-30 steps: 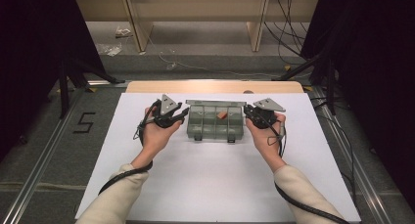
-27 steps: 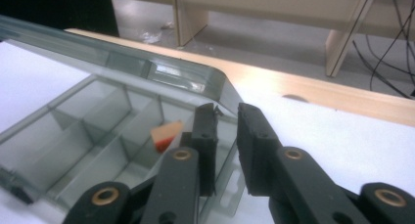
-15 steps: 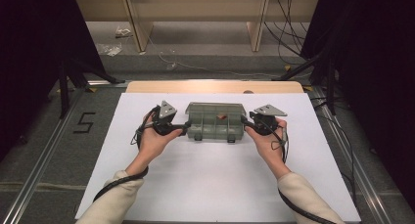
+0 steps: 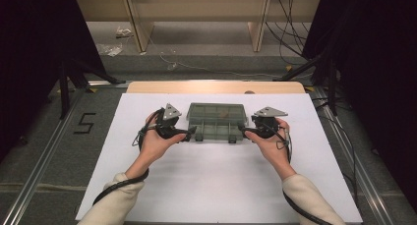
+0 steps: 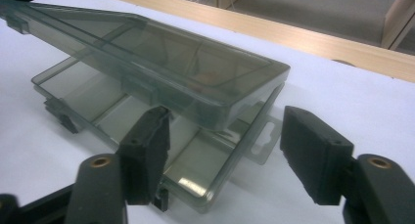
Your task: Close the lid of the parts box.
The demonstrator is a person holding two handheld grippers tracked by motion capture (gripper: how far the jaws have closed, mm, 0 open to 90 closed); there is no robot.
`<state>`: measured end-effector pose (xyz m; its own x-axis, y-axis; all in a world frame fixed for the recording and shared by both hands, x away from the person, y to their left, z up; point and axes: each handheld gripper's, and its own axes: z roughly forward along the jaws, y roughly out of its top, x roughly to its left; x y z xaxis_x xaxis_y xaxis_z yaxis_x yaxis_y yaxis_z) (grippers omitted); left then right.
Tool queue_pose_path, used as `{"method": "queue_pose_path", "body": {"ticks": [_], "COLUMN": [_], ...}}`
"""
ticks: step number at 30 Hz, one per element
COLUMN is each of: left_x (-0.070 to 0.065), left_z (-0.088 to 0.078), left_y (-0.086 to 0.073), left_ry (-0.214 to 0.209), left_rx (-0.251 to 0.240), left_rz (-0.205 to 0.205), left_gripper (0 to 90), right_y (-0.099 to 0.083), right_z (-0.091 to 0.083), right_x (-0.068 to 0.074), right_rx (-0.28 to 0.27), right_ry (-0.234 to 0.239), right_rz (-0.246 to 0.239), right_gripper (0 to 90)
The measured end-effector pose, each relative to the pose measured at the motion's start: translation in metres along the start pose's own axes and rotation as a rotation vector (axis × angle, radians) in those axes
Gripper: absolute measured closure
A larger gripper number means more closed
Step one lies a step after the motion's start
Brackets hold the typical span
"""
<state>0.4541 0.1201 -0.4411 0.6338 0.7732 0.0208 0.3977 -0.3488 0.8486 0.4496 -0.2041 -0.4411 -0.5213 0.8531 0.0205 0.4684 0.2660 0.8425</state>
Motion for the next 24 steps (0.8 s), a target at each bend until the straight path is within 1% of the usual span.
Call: {"method": "queue_pose_path", "body": {"ticks": [2, 6, 11, 16, 19, 24], "left_x": [-0.001, -0.002, -0.002, -0.003, -0.004, -0.005], "left_z": [-0.001, -0.003, -0.004, -0.005, -0.006, -0.009], "left_y": [0.001, 0.003, 0.005, 0.006, 0.008, 0.012], "left_ry": [-0.002, -0.005, -0.01, -0.013, -0.019, -0.021], "left_rx": [-0.001, -0.004, -0.008, -0.009, -0.013, -0.028], "left_rz": [-0.001, 0.002, 0.002, 0.006, 0.002, -0.013], "left_gripper": [11.7, 10.9, 10.8, 10.4, 10.5, 11.8], "right_y": [0.001, 0.003, 0.003, 0.006, 0.008, 0.009], "right_z": [-0.001, -0.002, -0.003, -0.005, -0.006, -0.007], "right_x": [0.0, 0.0, 0.002, 0.005, 0.006, 0.006], "right_rx": [-0.001, -0.008, -0.003, 0.003, 0.0, -0.01], "right_ry": [0.003, 0.005, 0.01, 0.025, 0.032, 0.034], "right_rz": [-0.005, 0.0, -0.004, -0.019, -0.026, -0.014], "right_gripper": [32.5, 29.8, 27.6, 24.4, 23.7, 22.9]}}
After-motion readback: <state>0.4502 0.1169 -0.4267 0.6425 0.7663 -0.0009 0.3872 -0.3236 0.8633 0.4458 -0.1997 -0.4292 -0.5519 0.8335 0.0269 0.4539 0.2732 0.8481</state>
